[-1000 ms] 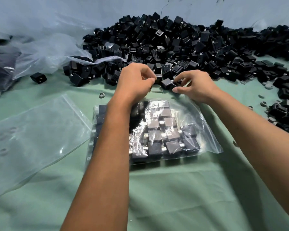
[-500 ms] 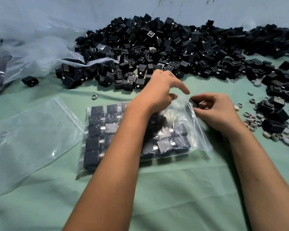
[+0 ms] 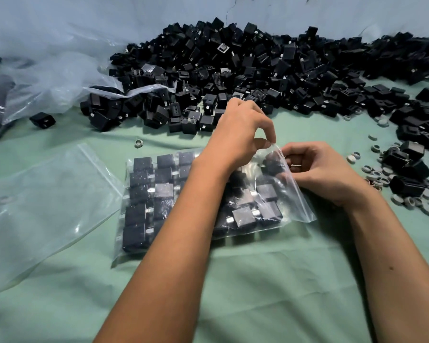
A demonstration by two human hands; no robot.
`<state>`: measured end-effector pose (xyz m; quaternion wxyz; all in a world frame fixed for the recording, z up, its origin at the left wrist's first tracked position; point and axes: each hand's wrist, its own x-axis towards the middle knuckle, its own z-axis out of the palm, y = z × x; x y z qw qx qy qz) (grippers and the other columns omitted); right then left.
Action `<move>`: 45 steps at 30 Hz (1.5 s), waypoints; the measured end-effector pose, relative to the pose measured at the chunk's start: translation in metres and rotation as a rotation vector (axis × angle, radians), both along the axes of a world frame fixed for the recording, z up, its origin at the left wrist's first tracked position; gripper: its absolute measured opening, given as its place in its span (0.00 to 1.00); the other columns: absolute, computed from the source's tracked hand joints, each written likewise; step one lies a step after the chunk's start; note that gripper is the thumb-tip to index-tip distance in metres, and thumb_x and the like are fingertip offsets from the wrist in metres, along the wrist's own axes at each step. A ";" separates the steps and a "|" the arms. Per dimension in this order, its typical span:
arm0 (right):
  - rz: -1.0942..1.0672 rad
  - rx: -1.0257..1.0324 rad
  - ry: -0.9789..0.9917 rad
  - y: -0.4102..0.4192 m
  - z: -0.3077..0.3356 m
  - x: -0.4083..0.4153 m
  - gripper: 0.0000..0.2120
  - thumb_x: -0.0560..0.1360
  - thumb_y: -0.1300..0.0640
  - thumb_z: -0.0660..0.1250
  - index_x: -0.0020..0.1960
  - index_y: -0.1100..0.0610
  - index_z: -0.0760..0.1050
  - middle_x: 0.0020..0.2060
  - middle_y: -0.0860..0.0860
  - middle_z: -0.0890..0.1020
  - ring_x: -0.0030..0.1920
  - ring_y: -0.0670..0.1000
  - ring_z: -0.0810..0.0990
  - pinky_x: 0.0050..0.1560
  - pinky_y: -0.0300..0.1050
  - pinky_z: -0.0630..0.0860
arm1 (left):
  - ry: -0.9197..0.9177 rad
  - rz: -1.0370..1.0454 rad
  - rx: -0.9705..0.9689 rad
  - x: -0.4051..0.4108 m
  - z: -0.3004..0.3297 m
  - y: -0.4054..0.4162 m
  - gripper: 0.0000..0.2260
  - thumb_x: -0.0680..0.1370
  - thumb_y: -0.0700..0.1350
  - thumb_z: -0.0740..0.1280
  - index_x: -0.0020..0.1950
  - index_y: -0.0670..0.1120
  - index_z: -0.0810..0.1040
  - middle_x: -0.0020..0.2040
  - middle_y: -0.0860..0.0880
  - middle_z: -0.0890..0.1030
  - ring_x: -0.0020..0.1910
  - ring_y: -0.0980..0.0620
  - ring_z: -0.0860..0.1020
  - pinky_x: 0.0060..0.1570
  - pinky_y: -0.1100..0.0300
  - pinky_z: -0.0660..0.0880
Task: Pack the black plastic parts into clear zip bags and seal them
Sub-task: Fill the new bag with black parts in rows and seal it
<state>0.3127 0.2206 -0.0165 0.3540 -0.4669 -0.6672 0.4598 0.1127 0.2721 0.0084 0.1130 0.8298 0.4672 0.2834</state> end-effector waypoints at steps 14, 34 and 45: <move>0.044 0.034 0.040 -0.001 -0.005 -0.019 0.05 0.73 0.65 0.77 0.48 0.66 0.85 0.41 0.58 0.87 0.40 0.50 0.86 0.42 0.37 0.80 | -0.054 -0.031 0.035 0.006 0.002 0.002 0.05 0.75 0.45 0.77 0.49 0.54 0.88 0.55 0.52 0.79 0.60 0.50 0.70 0.63 0.56 0.69; -0.500 0.053 0.141 0.015 -0.020 -0.023 0.03 0.74 0.59 0.78 0.41 0.56 0.86 0.33 0.51 0.86 0.32 0.48 0.82 0.35 0.42 0.80 | 0.079 0.367 -0.285 -0.051 -0.015 0.017 0.14 0.84 0.45 0.64 0.69 0.51 0.78 0.74 0.46 0.66 0.74 0.45 0.59 0.75 0.42 0.62; -0.504 0.048 0.148 0.016 -0.021 -0.025 0.04 0.73 0.57 0.79 0.39 0.52 0.86 0.33 0.51 0.86 0.32 0.47 0.83 0.34 0.42 0.80 | 0.199 0.391 -0.324 -0.054 -0.009 0.014 0.14 0.84 0.46 0.59 0.65 0.54 0.82 0.72 0.46 0.69 0.73 0.42 0.59 0.68 0.43 0.64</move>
